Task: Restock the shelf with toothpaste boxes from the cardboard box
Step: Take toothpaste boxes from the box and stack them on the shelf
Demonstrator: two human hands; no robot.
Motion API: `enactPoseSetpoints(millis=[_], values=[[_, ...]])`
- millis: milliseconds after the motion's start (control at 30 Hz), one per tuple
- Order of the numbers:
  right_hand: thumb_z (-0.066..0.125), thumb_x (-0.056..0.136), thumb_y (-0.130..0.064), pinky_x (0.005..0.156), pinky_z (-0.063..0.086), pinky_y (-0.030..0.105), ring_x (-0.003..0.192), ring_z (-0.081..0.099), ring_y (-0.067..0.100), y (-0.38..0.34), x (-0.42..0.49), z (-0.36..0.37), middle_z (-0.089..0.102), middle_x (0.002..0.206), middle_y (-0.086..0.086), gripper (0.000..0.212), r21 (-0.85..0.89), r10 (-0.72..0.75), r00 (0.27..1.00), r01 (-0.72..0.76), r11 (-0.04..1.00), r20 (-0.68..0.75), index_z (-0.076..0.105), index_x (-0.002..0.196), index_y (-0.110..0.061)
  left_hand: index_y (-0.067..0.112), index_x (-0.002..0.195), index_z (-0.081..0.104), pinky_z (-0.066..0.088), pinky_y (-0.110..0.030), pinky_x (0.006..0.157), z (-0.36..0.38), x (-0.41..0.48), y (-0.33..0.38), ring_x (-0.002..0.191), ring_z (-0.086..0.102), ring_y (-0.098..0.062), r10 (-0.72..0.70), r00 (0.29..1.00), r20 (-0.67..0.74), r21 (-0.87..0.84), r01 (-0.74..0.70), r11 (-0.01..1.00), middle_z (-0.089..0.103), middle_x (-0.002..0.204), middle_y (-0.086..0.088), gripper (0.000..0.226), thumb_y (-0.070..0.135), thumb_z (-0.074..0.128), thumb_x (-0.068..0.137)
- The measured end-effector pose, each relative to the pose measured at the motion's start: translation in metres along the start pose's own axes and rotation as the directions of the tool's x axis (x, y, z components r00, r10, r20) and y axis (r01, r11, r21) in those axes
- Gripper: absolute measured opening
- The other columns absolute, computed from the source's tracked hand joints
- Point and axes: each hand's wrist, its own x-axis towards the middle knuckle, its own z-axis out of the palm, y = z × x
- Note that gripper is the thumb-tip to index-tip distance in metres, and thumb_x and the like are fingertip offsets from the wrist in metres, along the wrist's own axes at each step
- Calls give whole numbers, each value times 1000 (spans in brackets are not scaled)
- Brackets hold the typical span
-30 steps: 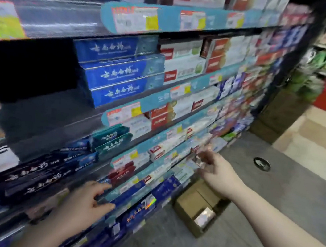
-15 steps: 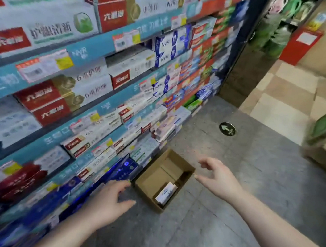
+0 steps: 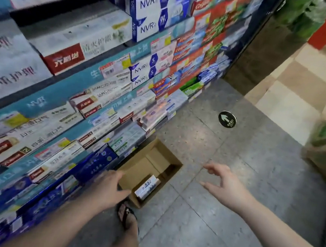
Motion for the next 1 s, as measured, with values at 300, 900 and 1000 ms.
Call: enactPoseSetpoints(millis=[300, 900, 1000], values=[[63, 82, -32, 92, 40, 28, 112, 53, 20, 41, 130, 2, 56, 122, 6, 48, -129, -26, 968, 60, 990, 250, 49, 126, -18, 29, 133, 42, 48, -39, 96, 24, 98, 24, 118, 50, -18, -114, 993, 14, -104, 115, 988, 49, 134, 1, 66, 48, 65, 74], [60, 84, -34, 87, 45, 30, 111, 52, 23, 110, 389, 209, 53, 124, 3, 42, -267, -206, 653, 548, 792, 729, 47, 123, -23, 20, 130, 47, 43, -38, 96, 216, 251, -16, 117, 50, -27, -515, 855, -58, -460, 435, 774, 50, 130, -12, 52, 26, 65, 81], [59, 85, -32, 92, 42, 30, 118, 49, 22, 126, 404, 265, 51, 130, 3, 47, -245, -214, 616, 573, 782, 758, 44, 128, -23, 18, 132, 44, 42, -40, 99, 246, 275, -45, 119, 48, -28, -526, 847, -79, -477, 431, 766, 49, 131, -14, 59, 27, 68, 79]])
